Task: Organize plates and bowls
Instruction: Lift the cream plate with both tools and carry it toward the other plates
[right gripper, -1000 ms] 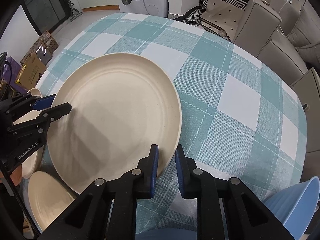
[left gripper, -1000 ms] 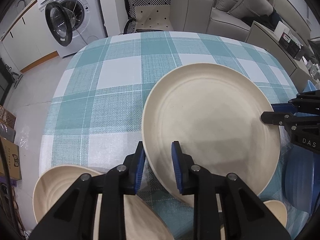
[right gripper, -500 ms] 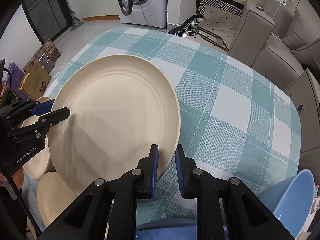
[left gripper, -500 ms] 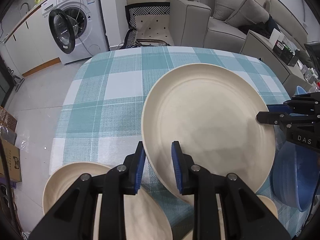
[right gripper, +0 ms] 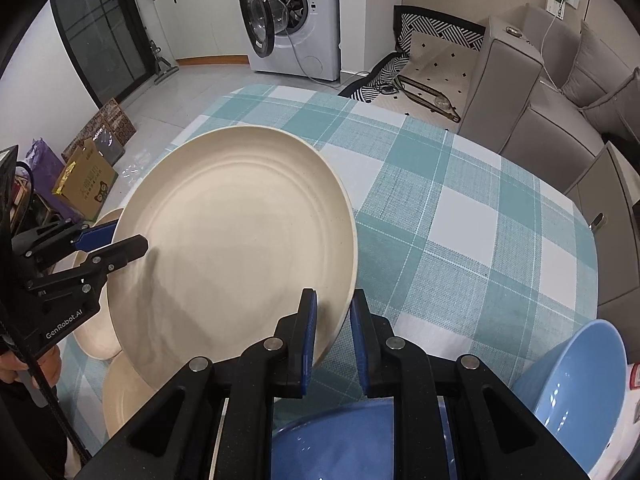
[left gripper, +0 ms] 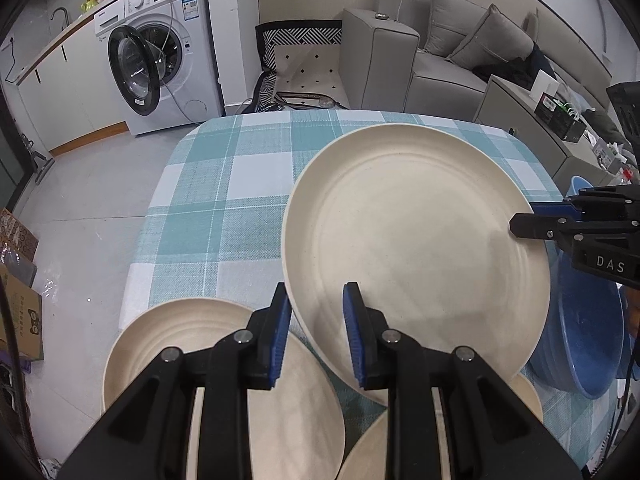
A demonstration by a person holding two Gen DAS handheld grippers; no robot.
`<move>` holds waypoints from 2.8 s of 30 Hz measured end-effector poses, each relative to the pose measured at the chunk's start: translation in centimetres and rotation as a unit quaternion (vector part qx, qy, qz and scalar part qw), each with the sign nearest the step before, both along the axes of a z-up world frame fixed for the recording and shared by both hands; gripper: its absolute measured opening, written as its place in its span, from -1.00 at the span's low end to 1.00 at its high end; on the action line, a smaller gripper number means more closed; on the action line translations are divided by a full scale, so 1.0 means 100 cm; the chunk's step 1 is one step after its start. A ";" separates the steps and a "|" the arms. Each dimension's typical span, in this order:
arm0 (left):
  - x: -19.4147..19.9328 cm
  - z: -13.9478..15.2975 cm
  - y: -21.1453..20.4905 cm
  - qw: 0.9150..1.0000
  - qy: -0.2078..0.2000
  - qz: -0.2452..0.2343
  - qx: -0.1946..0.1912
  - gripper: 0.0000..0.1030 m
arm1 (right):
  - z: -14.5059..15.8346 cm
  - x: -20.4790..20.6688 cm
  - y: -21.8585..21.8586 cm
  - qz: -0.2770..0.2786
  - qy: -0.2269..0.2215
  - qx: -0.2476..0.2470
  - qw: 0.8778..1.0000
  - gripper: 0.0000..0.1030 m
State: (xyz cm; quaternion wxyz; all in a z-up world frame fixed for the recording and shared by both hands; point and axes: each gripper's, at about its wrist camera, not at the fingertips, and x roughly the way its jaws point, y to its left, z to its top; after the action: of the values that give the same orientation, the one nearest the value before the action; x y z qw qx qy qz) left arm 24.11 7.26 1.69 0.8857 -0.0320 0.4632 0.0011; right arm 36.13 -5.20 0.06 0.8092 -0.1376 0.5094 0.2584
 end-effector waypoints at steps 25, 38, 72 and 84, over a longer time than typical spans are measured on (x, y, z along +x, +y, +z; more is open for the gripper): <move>-0.079 0.017 0.008 0.999 -0.049 0.022 -0.011 -0.52 | 0.029 -0.073 -0.004 0.026 -0.026 0.050 0.998 -0.66; -0.111 0.019 0.005 0.998 -0.058 0.016 -0.012 -0.52 | 0.030 -0.103 -0.020 0.023 -0.023 0.088 0.996 -0.66; -0.161 -0.012 -0.002 0.999 -0.034 0.012 -0.027 -0.52 | -0.007 -0.183 -0.040 0.002 -0.049 0.120 0.992 -0.66; -0.163 -0.020 -0.012 1.000 -0.024 0.003 -0.014 -0.52 | -0.021 -0.197 -0.050 -0.010 -0.056 0.119 0.991 -0.66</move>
State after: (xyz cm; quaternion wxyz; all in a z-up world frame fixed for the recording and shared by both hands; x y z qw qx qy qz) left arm 7.85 6.03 -0.34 0.8961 -0.0459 0.4415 -0.0030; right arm 16.45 -10.19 -2.03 0.8497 -0.0497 0.4300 0.3012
